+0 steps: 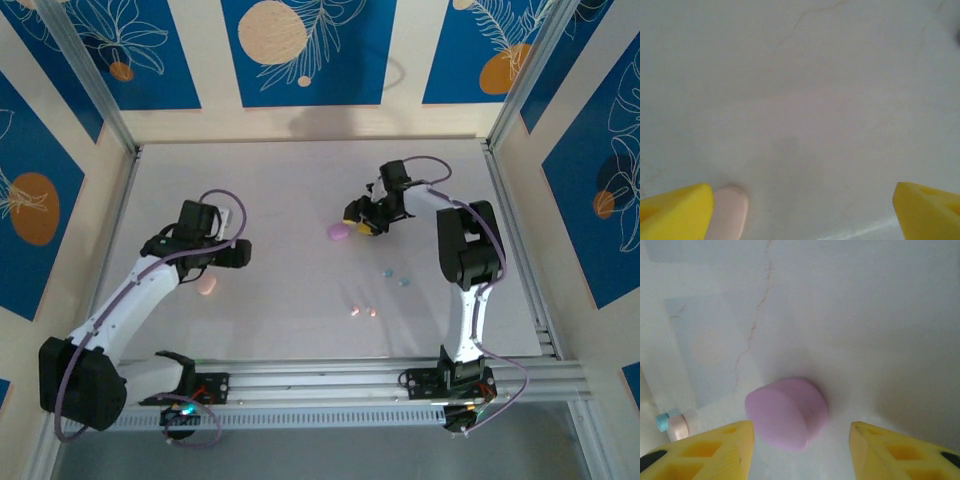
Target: Insert wireless bluetooth earbuds into charging case
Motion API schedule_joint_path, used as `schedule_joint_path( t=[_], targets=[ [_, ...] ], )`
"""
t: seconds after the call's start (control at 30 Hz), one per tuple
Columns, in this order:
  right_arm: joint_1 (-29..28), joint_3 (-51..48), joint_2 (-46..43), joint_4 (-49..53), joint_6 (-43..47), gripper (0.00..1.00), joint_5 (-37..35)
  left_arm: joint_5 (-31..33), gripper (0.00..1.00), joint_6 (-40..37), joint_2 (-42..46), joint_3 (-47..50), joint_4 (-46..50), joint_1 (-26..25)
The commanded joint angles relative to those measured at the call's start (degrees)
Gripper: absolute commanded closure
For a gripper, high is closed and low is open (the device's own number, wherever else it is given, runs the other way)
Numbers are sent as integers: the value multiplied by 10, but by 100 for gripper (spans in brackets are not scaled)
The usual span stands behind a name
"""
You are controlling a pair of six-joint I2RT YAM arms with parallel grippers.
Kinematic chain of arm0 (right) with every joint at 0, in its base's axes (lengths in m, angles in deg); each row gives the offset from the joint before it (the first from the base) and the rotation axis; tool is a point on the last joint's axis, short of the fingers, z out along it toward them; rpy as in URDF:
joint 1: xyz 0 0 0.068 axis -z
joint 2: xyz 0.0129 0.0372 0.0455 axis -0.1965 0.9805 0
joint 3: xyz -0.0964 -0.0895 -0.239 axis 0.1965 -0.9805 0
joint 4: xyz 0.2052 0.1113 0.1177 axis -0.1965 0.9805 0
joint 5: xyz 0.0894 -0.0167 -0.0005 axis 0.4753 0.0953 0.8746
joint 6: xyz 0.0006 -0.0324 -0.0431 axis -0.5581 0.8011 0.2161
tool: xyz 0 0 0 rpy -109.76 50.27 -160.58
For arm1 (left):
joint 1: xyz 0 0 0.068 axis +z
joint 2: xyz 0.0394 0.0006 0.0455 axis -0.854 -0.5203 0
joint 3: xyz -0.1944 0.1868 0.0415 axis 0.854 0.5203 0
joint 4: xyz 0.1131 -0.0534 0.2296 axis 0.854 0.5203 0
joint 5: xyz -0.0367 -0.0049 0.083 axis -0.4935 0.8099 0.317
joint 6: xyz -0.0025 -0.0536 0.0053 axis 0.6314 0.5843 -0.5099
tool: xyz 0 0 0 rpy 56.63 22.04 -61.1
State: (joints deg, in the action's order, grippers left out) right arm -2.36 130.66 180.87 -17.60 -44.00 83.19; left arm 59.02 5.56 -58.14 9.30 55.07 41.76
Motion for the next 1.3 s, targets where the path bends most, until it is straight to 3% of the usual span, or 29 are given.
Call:
schedule_joint_path(
  t=[0.0,0.17,0.5,0.67,1.03,1.27],
  targets=[
    [2,1,-88,40,28,45,10,-17,7,-42,-26,-7,37,42],
    [-9,-55,-187,31,24,45,18,-55,7,-42,-73,-11,36,81],
    [-41,-161,-325,33,-4,45,-7,-11,16,-13,-199,-49,93,124],
    [-42,-190,-355,43,-10,45,-22,13,20,-5,-242,-63,115,126],
    [-41,-223,-376,44,-19,45,-27,3,33,2,-294,-77,145,124],
    [-40,-231,-380,46,-18,45,-29,4,41,5,-295,-76,151,121]
  ],
)
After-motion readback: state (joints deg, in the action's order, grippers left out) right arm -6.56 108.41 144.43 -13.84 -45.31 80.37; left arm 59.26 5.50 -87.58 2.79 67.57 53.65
